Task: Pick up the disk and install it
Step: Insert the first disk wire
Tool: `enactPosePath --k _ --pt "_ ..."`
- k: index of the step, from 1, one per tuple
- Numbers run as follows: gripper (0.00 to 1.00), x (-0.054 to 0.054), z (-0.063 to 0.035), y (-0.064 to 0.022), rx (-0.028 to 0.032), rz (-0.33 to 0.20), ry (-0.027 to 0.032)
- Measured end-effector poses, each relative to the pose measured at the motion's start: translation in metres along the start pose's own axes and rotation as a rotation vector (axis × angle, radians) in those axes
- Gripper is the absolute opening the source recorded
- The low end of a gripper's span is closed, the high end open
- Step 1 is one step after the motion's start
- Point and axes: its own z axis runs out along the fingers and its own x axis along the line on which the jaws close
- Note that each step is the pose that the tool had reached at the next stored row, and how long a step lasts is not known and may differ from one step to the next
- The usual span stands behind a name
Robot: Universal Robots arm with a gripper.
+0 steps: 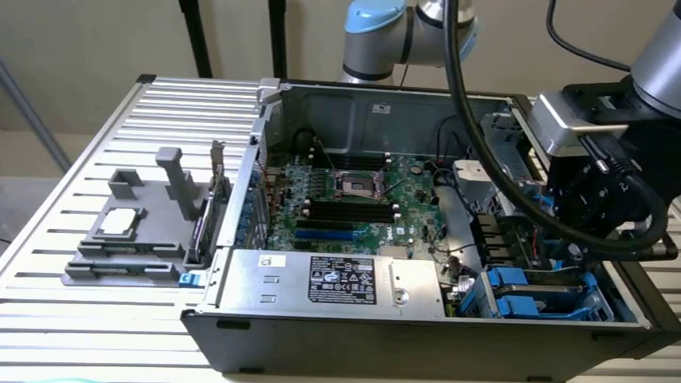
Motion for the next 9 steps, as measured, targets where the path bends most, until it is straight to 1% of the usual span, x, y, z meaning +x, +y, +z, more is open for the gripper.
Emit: enactPosePath --k 3,4,5,6,9 --pt "0.31 0.009 -0.0014 -0.0002 0.0000 0.000 -0.0005" --pt "0.31 0.011 -0.0017 -0.0010 -0.0002 0.000 -0.0016" --pt "0.31 0.011 -0.0019 -0.0022 -0.0002 0.000 -0.0049" --pt "0.31 0.012 -0.0021 -0.0039 -0.0002 0.001 -0.0101" --pt "0.31 0.014 -0.0025 -0.0092 0.0001 0.002 -0.0277"
